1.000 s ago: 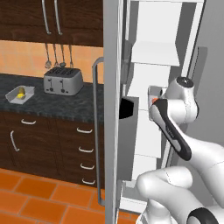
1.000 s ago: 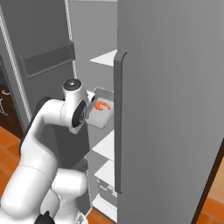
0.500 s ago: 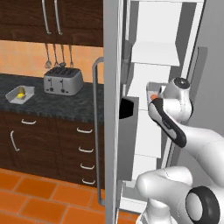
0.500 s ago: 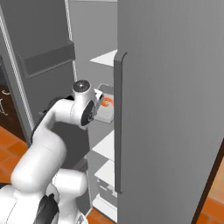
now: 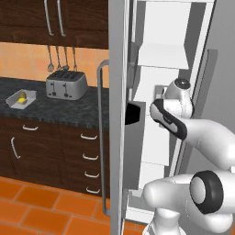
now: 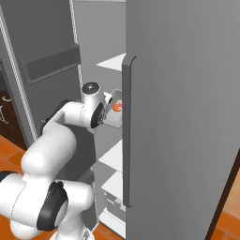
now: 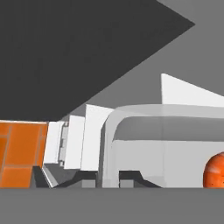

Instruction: Take the meat container that has the shrimp and place it on the second highest rack of the freezer. Then take the vegetable container that has the potato and lemon and place it on the highest rack of the freezer.

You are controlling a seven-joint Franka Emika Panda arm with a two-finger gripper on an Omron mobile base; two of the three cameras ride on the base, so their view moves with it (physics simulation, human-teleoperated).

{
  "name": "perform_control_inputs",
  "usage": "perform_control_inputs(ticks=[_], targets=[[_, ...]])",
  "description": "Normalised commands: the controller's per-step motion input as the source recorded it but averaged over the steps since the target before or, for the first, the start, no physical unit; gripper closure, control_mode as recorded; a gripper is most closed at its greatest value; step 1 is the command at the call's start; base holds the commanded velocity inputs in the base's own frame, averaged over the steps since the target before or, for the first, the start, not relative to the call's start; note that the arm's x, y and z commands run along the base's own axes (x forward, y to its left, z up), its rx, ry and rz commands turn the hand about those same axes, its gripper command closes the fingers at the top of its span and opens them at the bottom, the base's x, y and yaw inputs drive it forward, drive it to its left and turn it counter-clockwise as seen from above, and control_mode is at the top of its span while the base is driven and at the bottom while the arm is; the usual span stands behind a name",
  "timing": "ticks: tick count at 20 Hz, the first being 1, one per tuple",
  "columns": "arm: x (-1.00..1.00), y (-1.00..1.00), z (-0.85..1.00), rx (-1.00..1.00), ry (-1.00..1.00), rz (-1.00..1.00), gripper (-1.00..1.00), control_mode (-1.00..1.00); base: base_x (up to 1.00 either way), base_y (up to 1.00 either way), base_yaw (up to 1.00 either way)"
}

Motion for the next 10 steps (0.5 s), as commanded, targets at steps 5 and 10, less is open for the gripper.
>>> perform_control_inputs(ticks=[5,10], targets=[[0.43,0.00,0.00,0.00,-0.01,0.00,1.00,-1.00,0.00,0.00,0.00],[0.55,-0.18,-0.10,0.00,-0.02,0.00,1.00,-1.00,0.00,0.00,0.00]])
